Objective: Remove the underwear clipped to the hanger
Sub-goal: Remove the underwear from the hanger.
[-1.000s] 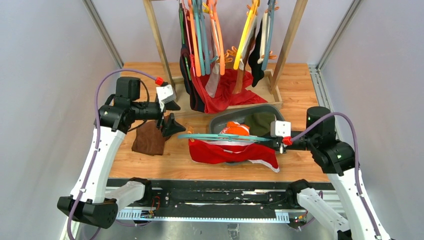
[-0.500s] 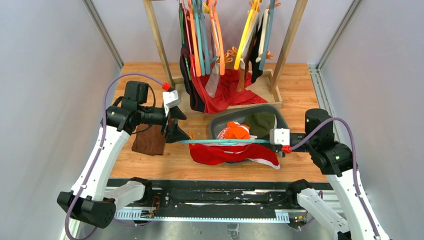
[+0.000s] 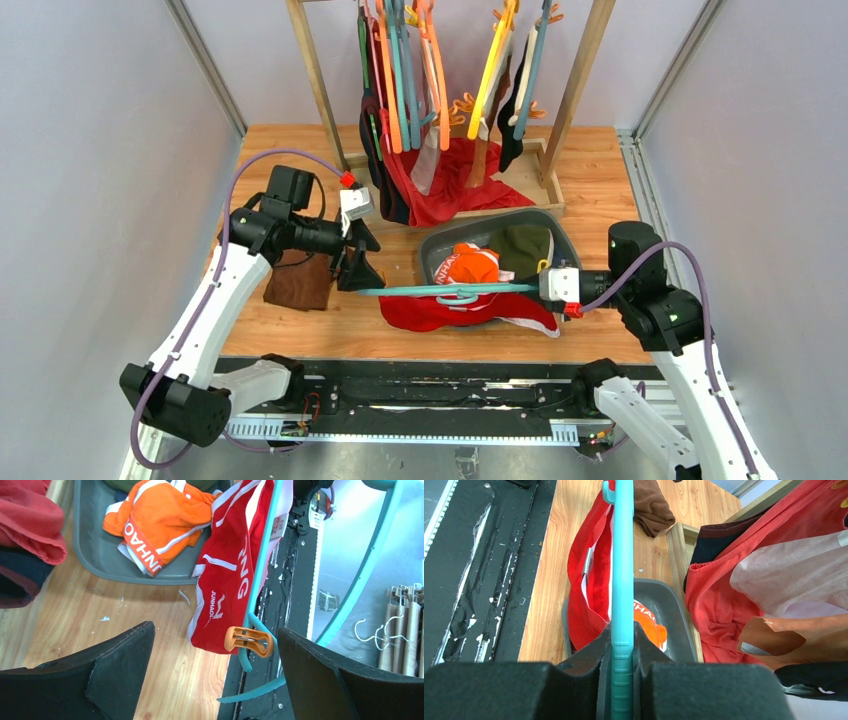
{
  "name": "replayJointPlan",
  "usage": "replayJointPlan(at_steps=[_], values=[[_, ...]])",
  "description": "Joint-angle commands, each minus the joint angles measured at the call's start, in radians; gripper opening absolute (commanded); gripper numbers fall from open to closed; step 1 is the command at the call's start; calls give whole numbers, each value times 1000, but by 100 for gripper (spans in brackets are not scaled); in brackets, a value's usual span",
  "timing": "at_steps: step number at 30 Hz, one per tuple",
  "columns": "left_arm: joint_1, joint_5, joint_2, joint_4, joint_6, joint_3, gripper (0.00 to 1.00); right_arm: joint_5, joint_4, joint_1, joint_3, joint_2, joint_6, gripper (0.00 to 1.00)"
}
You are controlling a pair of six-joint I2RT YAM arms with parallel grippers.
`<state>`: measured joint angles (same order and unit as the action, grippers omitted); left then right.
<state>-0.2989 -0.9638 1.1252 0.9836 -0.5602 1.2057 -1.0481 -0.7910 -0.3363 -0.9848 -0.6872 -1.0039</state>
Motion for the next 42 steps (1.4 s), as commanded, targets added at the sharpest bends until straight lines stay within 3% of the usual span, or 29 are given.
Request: replayJointPlan(at_steps=[1, 37, 42], values=[[-11, -33, 9, 13, 27, -19, 94, -5, 30, -31, 21, 14, -37, 0], [-11, -71, -23, 13, 33, -11, 58, -71, 84, -31, 9, 12, 69, 0], [-11, -73, -21, 13, 41, 7, 49, -71, 98, -31, 10, 5, 82, 1]])
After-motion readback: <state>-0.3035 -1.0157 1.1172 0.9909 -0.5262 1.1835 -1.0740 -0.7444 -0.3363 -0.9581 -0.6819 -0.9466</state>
